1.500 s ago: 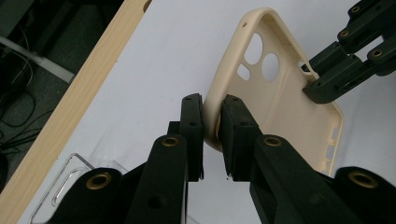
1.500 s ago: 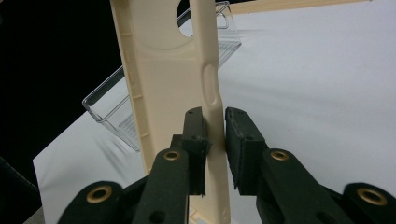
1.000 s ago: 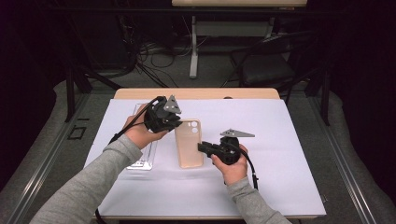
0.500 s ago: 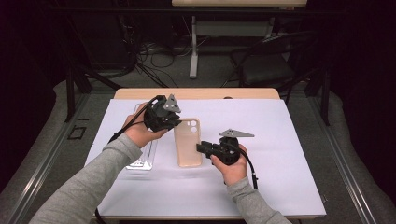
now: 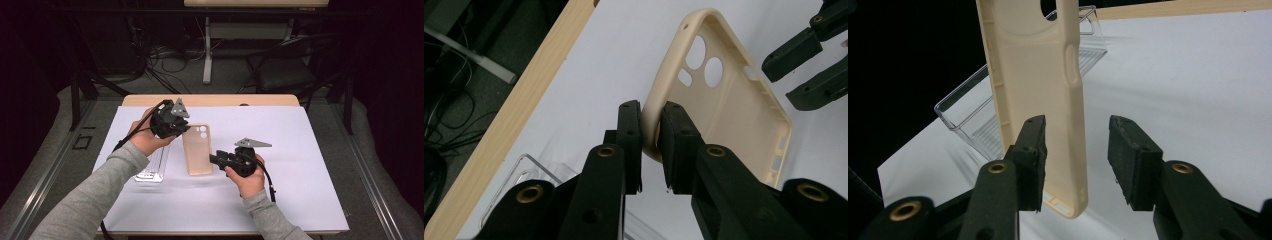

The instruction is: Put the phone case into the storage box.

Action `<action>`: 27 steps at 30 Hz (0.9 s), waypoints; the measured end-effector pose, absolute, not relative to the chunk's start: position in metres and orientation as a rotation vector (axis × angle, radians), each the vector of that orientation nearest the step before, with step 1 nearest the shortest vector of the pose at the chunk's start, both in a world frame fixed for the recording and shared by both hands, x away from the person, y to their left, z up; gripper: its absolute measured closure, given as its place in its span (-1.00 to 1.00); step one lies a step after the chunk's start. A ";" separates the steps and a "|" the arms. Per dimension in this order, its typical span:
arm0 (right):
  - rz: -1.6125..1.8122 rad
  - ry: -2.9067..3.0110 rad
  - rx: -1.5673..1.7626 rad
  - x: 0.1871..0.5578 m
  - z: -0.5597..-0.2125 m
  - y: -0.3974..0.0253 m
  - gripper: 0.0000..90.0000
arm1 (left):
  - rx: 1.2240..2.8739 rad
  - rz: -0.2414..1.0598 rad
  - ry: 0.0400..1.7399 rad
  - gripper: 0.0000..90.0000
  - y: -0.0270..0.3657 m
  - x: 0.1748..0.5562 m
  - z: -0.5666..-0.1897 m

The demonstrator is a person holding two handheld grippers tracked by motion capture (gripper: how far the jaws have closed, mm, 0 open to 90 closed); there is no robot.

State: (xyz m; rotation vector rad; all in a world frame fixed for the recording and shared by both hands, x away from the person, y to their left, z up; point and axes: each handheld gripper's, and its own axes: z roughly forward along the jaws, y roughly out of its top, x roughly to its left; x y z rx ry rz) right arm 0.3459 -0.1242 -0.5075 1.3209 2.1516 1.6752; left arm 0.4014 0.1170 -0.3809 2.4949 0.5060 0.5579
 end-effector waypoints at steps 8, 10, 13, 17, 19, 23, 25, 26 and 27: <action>1.655 2.152 1.309 0.347 -0.507 -0.126 0.17 | 2.491 0.573 0.521 0.79 0.122 0.408 -0.381; 1.647 2.146 1.307 0.348 -0.507 -0.126 0.12 | 2.487 0.576 0.527 0.79 0.124 0.409 -0.381; 1.627 2.151 1.289 0.348 -0.507 -0.126 0.11 | 2.478 0.580 0.540 0.79 0.126 0.412 -0.380; 1.584 2.151 1.227 0.348 -0.507 -0.125 0.11 | 2.473 0.584 0.553 0.79 0.130 0.415 -0.378; 1.572 2.150 1.218 0.348 -0.507 -0.125 0.11 | 2.472 0.597 0.558 0.79 0.132 0.417 -0.377; 1.550 2.173 1.226 0.348 -0.507 -0.128 0.12 | 2.467 0.609 0.565 0.79 0.135 0.421 -0.374; 1.544 2.176 1.234 0.347 -0.507 -0.129 0.11 | 2.475 0.611 0.560 0.79 0.135 0.422 -0.371; 1.540 2.174 1.233 0.347 -0.507 -0.129 0.09 | 2.470 0.624 0.562 0.79 0.135 0.422 -0.370; 1.533 2.170 1.229 0.348 -0.507 -0.130 0.06 | 2.466 0.626 0.560 0.79 0.135 0.423 -0.369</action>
